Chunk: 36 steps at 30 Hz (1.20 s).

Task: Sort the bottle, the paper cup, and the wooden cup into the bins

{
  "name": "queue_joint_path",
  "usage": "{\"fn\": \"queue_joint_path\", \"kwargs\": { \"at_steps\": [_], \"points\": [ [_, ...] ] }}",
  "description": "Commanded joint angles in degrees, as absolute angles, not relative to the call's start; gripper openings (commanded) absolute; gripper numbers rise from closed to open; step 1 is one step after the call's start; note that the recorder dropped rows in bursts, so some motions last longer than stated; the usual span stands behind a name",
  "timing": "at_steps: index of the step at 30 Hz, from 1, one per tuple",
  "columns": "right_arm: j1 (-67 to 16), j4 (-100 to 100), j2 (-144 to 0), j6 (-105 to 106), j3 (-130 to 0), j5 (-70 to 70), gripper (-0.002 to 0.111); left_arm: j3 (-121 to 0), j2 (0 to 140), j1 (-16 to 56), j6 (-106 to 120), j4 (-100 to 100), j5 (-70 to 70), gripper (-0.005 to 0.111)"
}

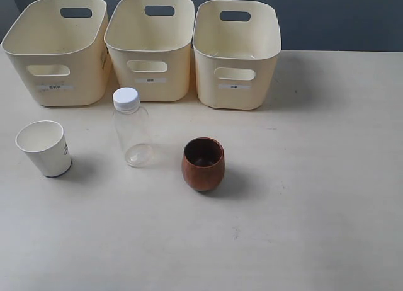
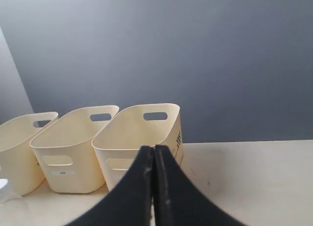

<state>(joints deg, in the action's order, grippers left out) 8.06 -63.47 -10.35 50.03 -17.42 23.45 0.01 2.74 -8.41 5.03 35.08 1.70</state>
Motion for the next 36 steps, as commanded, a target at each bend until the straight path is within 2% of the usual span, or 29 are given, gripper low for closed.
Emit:
{"fn": "queue_joint_path", "kwargs": {
  "at_steps": [1,10,19,22,23,24,25,27,28,29,36],
  "points": [
    [7.92,-63.48,-20.77,53.78,-24.5,28.15,-0.001,0.0,2.42,-7.84,4.89,35.24,1.76,0.0],
    [5.33,-72.54,-43.69,68.88,-36.03,38.87,-0.001,0.0,2.42,-7.84,5.0,35.07,1.76,0.0],
    [-7.99,-71.86,-58.25,77.99,-41.42,38.8,-0.001,0.0,2.42,-7.84,5.0,34.58,1.96,0.0],
    [-16.31,-64.49,-65.64,77.11,-47.49,37.4,0.0,0.0,2.42,-7.84,5.11,34.58,1.97,0.0],
    [-17.22,-63.56,-66.81,76.84,-48.35,37.4,0.002,0.0,2.42,-7.84,5.11,34.58,1.97,0.0],
    [-19.01,-63.22,-69.67,76.32,-50.26,37.4,0.013,0.0,2.42,-7.84,5.11,34.34,1.97,0.0],
    [-19.56,-63.22,-70.72,76.32,-51.0,37.4,0.019,0.0,2.42,-7.84,5.11,34.17,1.97,0.0],
    [-20.46,-62.98,-73.01,76.32,-52.87,37.4,0.039,0.0,2.42,-7.84,5.11,34.17,1.97,0.0],
    [-21.06,-62.74,-74.37,75.98,-54.1,37.51,0.054,0.0,2.42,-7.84,5.11,34.17,1.97,0.0],
    [-21.69,-61.52,-75.24,75.79,-54.7,37.51,0.062,0.0,2.42,-7.84,5.11,34.17,1.97,0.0],
    [-25.99,-49.28,-82.83,71.71,-55.78,36.28,0.058,0.0,2.42,-7.84,5.11,33.39,2.11,0.0]
  ]
}}
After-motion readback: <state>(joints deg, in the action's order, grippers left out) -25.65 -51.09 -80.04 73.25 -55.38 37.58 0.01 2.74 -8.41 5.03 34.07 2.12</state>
